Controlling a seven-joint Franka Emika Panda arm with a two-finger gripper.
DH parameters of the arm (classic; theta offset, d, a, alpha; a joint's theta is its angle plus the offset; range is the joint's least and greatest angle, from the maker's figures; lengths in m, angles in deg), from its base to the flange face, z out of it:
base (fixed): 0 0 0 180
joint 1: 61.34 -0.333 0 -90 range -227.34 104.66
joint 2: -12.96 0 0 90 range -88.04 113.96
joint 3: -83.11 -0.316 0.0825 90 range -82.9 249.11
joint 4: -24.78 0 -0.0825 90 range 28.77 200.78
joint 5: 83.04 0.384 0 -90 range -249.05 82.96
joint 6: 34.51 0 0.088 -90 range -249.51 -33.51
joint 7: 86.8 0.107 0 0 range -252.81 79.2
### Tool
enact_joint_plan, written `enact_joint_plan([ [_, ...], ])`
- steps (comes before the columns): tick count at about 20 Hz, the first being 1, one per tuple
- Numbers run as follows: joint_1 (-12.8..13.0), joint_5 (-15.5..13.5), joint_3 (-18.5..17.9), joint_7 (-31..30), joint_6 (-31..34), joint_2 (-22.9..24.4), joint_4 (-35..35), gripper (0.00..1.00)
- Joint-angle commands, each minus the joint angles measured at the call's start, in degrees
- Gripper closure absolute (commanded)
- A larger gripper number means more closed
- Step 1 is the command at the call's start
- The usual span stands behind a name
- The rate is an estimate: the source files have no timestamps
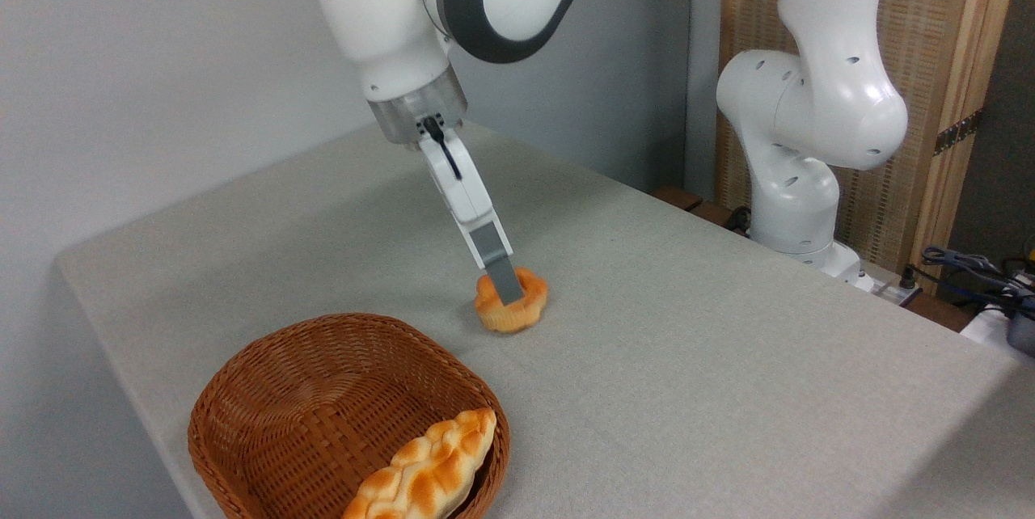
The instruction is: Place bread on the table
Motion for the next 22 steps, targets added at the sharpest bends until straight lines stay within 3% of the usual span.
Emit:
enact_joint_plan([
  [1,0.7,-4.9,-0.9,-7.7,-0.1,0.4,-5.3,0.00],
  [4,0.5,-5.8,-1.3,-8.5,-0.1,0.3,-8.7,0.00],
  [7,0.4,-5.9,-5.0,-12.5,-0.2,-0.4,-13.5,0.00],
  [10,0.2,-6.1,-7.7,-12.5,0.5,-1.3,-17.8,0.00],
  [16,-0.7,-5.5,-8.1,-12.2,9.3,-4.4,-26.4,0.00],
  [22,-1.5,-5.8,-9.3,-11.9,11.0,-7.0,-30.9,0.00],
])
